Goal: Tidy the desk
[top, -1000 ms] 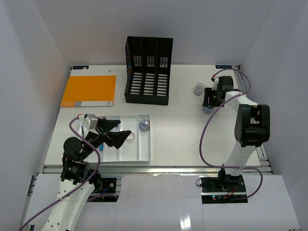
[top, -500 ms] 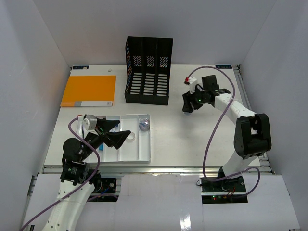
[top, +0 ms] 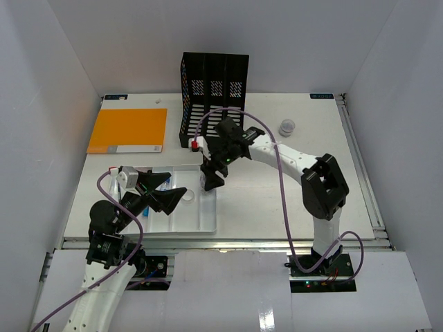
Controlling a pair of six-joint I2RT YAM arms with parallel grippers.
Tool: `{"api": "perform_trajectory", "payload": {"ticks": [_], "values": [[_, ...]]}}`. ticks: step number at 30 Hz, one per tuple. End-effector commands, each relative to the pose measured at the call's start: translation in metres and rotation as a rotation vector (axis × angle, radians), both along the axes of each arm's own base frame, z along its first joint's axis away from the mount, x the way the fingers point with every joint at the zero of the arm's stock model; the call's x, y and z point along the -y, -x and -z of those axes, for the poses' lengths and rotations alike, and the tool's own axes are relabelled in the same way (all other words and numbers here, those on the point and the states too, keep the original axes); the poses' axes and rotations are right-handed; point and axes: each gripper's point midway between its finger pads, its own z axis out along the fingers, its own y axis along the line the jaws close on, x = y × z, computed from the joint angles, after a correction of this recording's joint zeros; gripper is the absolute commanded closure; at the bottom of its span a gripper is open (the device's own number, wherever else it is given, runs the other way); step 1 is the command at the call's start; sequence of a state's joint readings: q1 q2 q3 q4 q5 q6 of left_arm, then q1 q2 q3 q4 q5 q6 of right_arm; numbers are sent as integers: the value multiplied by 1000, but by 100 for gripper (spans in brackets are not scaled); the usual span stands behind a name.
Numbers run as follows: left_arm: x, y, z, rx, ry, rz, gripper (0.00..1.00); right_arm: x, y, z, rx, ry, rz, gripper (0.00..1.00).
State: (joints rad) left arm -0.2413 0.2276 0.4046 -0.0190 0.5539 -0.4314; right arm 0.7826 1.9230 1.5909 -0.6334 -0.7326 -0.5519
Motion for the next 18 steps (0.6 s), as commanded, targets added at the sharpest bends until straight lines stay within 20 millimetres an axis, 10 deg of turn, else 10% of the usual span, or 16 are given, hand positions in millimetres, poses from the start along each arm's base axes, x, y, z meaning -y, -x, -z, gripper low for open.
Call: {"api": "perform_trajectory", "payload": {"ticks": [1,7,18], "values": [[-5,1,-6,20,-2,-30,2,-8,18,10,-32,55,-46,87],[-3,0,-6,21,-3,-21,2,-2,15,40,43,163,-17,81],[-3,1,-6,23,-4,-18,2,-6,10,60,195,266,16,22]]}}
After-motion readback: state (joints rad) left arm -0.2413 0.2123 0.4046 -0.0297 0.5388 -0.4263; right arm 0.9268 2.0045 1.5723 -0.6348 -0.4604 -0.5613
